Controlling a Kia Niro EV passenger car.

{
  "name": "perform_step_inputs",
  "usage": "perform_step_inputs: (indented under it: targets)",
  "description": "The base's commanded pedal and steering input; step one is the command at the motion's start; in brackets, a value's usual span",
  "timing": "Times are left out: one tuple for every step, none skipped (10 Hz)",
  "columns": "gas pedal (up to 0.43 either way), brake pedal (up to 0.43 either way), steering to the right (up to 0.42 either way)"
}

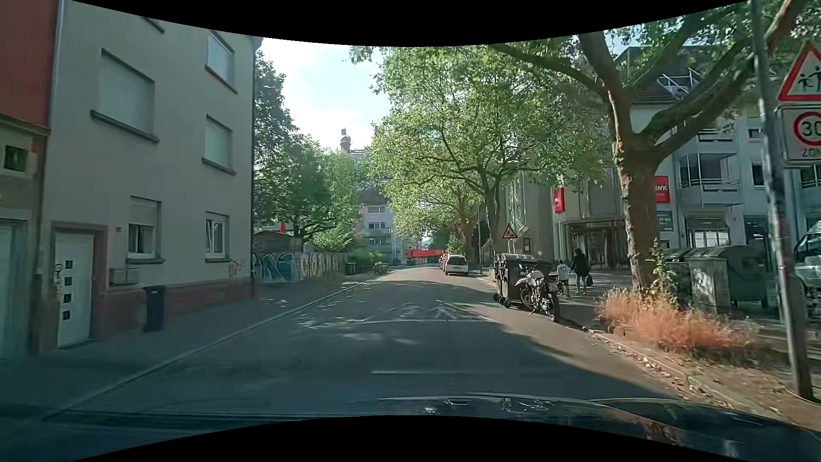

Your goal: Follow the waypoints while adhering to traffic rules and regulations

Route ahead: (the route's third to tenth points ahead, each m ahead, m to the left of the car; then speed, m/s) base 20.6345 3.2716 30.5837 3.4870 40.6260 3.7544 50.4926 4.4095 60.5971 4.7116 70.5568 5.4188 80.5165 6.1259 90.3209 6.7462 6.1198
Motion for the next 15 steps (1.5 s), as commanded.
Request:
perform_step_inputs:
  targets:
    - [0.118,0.0,0.009]
    - [0.118,0.0,0.009]
    - [0.118,0.0,0.012]
    - [0.118,0.0,0.013]
    - [0.118,0.0,0.011]
    - [0.118,0.0,0.004]
    - [0.118,0.0,0.002]
    - [0.118,0.0,0.002]
    - [0.118,0.0,0.004]
    - [0.118,0.0,0.004]
    - [0.11,0.0,0.002]
    - [0.028,0.0,0.0]
    - [0.02,0.0,0.002]
    - [0.02,0.0,0.005]
    - [0.008,0.0,0.006]
